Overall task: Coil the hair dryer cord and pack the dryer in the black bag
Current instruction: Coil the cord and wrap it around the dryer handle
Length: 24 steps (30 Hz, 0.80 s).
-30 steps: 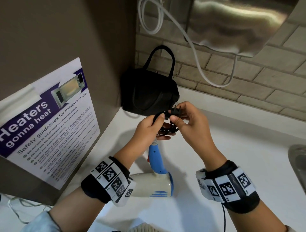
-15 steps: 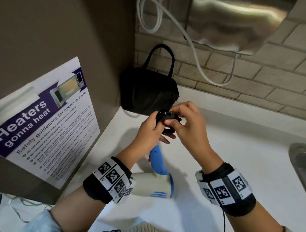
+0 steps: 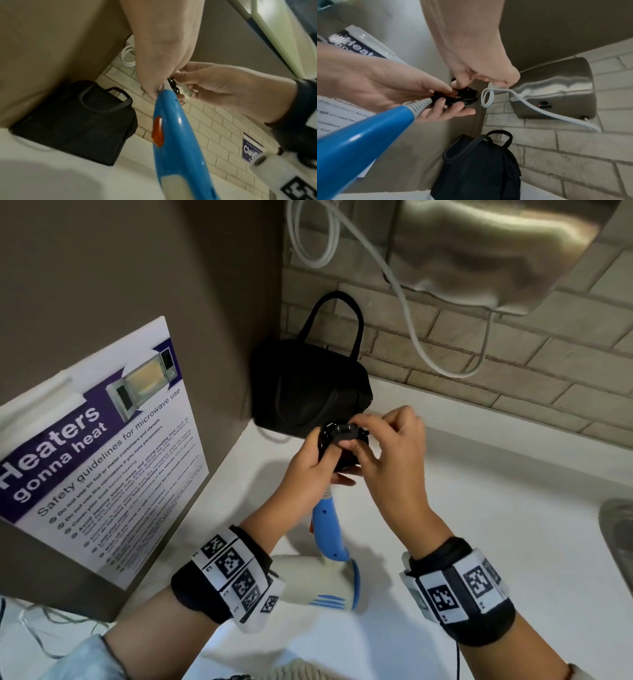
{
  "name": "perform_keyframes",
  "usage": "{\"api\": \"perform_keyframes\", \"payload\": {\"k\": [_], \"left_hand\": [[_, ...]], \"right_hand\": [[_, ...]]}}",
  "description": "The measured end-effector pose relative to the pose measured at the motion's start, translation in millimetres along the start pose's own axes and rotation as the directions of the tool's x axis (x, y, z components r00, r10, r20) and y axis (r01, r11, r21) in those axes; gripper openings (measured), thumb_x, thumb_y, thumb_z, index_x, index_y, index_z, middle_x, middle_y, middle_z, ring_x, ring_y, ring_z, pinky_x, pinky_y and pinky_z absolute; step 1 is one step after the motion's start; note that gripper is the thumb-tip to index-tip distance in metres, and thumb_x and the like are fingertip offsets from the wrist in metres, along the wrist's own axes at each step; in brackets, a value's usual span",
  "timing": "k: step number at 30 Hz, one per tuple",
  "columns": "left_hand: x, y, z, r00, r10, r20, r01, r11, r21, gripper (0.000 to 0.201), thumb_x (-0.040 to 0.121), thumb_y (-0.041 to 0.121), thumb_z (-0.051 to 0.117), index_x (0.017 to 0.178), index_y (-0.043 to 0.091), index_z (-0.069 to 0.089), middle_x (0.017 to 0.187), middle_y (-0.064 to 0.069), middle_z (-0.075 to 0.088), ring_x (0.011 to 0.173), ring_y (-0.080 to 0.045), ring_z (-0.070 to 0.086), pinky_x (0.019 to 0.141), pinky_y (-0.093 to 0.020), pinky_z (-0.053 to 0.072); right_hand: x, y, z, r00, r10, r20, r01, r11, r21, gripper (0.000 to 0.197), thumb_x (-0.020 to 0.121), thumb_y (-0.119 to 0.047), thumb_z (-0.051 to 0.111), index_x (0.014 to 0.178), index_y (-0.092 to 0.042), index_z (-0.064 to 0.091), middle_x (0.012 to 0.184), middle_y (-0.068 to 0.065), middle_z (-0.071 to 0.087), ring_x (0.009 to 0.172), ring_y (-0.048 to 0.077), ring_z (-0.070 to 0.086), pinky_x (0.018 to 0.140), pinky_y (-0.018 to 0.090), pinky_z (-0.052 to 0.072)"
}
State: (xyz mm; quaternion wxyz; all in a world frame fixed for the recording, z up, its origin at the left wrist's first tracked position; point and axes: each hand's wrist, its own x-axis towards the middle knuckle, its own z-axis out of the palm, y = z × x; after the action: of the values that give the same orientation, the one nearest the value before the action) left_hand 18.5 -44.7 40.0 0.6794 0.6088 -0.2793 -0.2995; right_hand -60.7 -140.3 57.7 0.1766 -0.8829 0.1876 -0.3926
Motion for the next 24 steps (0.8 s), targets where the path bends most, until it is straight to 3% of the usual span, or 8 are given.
{"api": "perform_keyframes", "payload": {"k": [2, 4, 6, 10, 13, 16, 19, 24], "left_hand": [[2, -1, 0, 0.999, -0.033, -0.004, 0.033, 0.999, -0.043, 0.026, 0.101, 0.017, 0.04, 0.126, 0.017, 0.05, 0.109, -0.004, 0.069, 0.092, -0.013, 0.071, 0.079, -0.03, 0.058], [3, -2, -1, 0.998, -0.067, -0.001, 0.067, 0.994, -0.089, 0.031, 0.101, 0.016, 0.041, 0.131, 0.015, 0.05, 0.117, -0.006, 0.067, 0.101, -0.012, 0.068, 0.084, -0.025, 0.056], [5, -1, -2, 0.993, -0.115, 0.01, 0.115, 0.976, -0.185, 0.033, 0.1, 0.015, 0.042, 0.132, 0.014, 0.051, 0.122, -0.008, 0.066, 0.108, -0.015, 0.065, 0.091, -0.026, 0.053], [6, 2, -10, 0.988, -0.152, 0.033, 0.154, 0.919, -0.364, 0.039, 0.094, -0.001, 0.037, 0.131, 0.002, 0.048, 0.119, -0.013, 0.062, 0.11, -0.021, 0.059, 0.101, -0.036, 0.046], [5, 5, -15, 0.991, -0.116, 0.074, 0.136, 0.883, -0.449, 0.031, 0.09, -0.005, 0.034, 0.117, 0.0, 0.048, 0.104, -0.012, 0.063, 0.099, -0.023, 0.06, 0.089, -0.034, 0.054], [5, 12, -13, 0.992, -0.12, 0.046, 0.127, 0.863, -0.489, 0.017, 0.095, 0.011, 0.044, 0.112, 0.009, 0.043, 0.097, -0.01, 0.061, 0.089, -0.019, 0.062, 0.07, -0.026, 0.057], [8, 11, -8, 0.993, -0.115, -0.037, 0.096, 0.938, -0.334, 0.045, 0.087, 0.033, 0.065, 0.124, 0.017, 0.045, 0.107, -0.006, 0.066, 0.093, -0.016, 0.066, 0.078, -0.03, 0.053], [16, 11, -8, 0.98, -0.17, -0.102, 0.124, 0.927, -0.354, 0.035, 0.087, 0.033, 0.066, 0.118, 0.018, 0.062, 0.105, -0.006, 0.071, 0.092, -0.012, 0.071, 0.079, -0.026, 0.056]], "right_hand": [[-2, -4, 1, 0.998, 0.009, 0.068, -0.01, 1.0, 0.008, 0.019, 0.089, -0.019, 0.063, 0.107, -0.022, 0.063, 0.073, -0.013, 0.046, 0.069, 0.007, 0.044, 0.065, 0.022, 0.036], [-6, -9, 1, 0.977, 0.087, 0.192, -0.124, 0.973, 0.192, 0.018, 0.092, -0.018, 0.058, 0.11, -0.022, 0.057, 0.069, -0.014, 0.054, 0.064, 0.004, 0.054, 0.06, 0.018, 0.044], [-7, -14, 1, 0.944, 0.146, 0.297, -0.248, 0.907, 0.341, 0.02, 0.095, -0.014, 0.05, 0.111, -0.024, 0.053, 0.086, -0.008, 0.065, 0.079, 0.008, 0.065, 0.072, 0.028, 0.055], [-8, -16, 0, 0.919, 0.187, 0.347, -0.342, 0.815, 0.467, 0.029, 0.089, -0.012, 0.037, 0.104, -0.025, 0.059, 0.096, -0.001, 0.066, 0.092, 0.027, 0.064, 0.084, 0.05, 0.053], [-6, -17, 2, 0.893, 0.273, 0.358, -0.429, 0.757, 0.493, 0.027, 0.097, -0.027, 0.039, 0.092, -0.019, 0.064, 0.09, 0.003, 0.067, 0.09, 0.026, 0.064, 0.084, 0.052, 0.052], [-6, -19, 8, 0.907, 0.287, 0.308, -0.401, 0.814, 0.422, 0.027, 0.097, -0.034, 0.05, 0.086, -0.013, 0.062, 0.08, 0.008, 0.067, 0.078, 0.025, 0.064, 0.075, 0.048, 0.053], [-6, -21, 13, 0.942, 0.17, 0.29, -0.263, 0.909, 0.322, 0.006, 0.092, -0.019, 0.058, 0.096, -0.014, 0.056, 0.081, 0.002, 0.066, 0.073, 0.017, 0.064, 0.065, 0.032, 0.054], [-3, -24, 14, 0.968, 0.062, 0.243, -0.102, 0.982, 0.159, 0.016, 0.092, -0.011, 0.055, 0.107, -0.012, 0.059, 0.081, -0.002, 0.062, 0.064, 0.005, 0.052, 0.059, 0.009, 0.038]]}}
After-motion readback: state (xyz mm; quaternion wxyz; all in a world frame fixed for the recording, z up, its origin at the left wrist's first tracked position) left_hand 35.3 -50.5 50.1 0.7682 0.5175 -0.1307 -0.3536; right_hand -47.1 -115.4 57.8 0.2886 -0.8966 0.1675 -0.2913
